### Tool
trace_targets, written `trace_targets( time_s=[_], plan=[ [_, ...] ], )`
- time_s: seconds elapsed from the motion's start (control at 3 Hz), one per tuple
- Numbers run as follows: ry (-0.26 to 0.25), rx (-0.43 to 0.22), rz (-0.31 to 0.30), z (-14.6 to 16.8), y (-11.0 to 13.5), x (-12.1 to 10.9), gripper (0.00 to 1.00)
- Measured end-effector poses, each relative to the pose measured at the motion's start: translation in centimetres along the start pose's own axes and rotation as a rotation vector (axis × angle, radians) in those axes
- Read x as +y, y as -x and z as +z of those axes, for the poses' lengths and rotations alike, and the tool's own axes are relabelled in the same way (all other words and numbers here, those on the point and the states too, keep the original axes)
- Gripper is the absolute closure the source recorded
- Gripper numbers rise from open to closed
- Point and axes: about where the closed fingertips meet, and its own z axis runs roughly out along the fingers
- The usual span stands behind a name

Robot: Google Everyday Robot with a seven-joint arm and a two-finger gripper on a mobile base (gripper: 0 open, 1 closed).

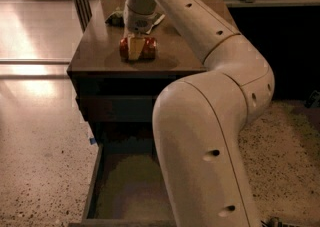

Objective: Place coke can into middle drawer

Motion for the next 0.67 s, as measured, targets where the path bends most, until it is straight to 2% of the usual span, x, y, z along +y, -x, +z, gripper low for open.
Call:
trace_targets(
  time_s=[0.33, 0.67],
  plan=[
    [-0.014, -0.131, -0.050, -1.0, 1.1, 0.1, 1.00],
    [-0.077, -0.315, -0.093, -5.8, 1.3, 2.1, 1.00]
  ],
)
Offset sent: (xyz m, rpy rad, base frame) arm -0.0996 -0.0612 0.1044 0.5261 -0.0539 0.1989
